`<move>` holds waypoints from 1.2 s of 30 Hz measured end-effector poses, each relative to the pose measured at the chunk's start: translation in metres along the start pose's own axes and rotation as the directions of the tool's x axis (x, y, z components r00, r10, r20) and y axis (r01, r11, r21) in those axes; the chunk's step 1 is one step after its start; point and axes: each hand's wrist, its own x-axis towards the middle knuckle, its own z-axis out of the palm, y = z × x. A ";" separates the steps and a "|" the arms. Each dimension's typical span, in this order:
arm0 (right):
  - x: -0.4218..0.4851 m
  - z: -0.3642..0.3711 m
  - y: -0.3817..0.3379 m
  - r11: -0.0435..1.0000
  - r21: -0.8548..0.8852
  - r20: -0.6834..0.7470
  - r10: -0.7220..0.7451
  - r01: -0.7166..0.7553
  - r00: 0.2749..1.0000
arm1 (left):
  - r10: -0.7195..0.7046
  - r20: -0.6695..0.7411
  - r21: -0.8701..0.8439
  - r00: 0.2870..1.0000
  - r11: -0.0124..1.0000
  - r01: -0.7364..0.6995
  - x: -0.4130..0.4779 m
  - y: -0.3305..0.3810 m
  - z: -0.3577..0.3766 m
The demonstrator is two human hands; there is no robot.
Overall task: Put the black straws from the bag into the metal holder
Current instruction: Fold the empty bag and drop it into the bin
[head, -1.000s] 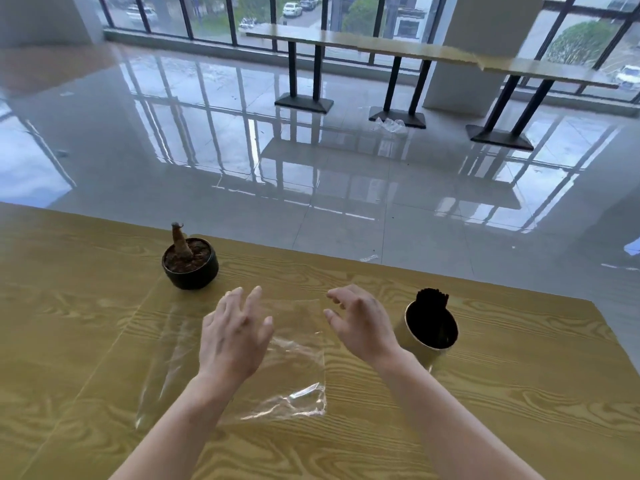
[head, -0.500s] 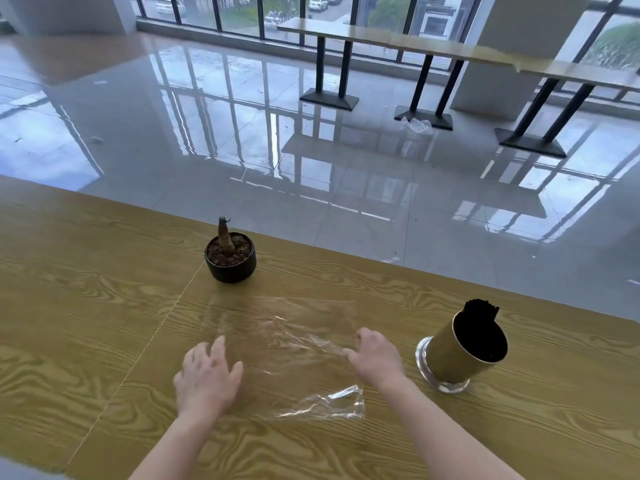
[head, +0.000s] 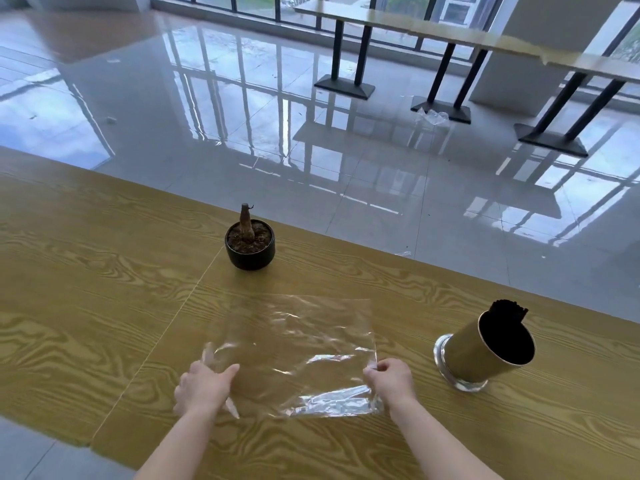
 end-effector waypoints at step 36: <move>-0.083 0.062 -0.073 0.725 -0.099 0.407 -0.596 0.682 0.693 | 0.144 0.284 -0.731 0.948 0.672 0.116 -0.053 0.033 0.014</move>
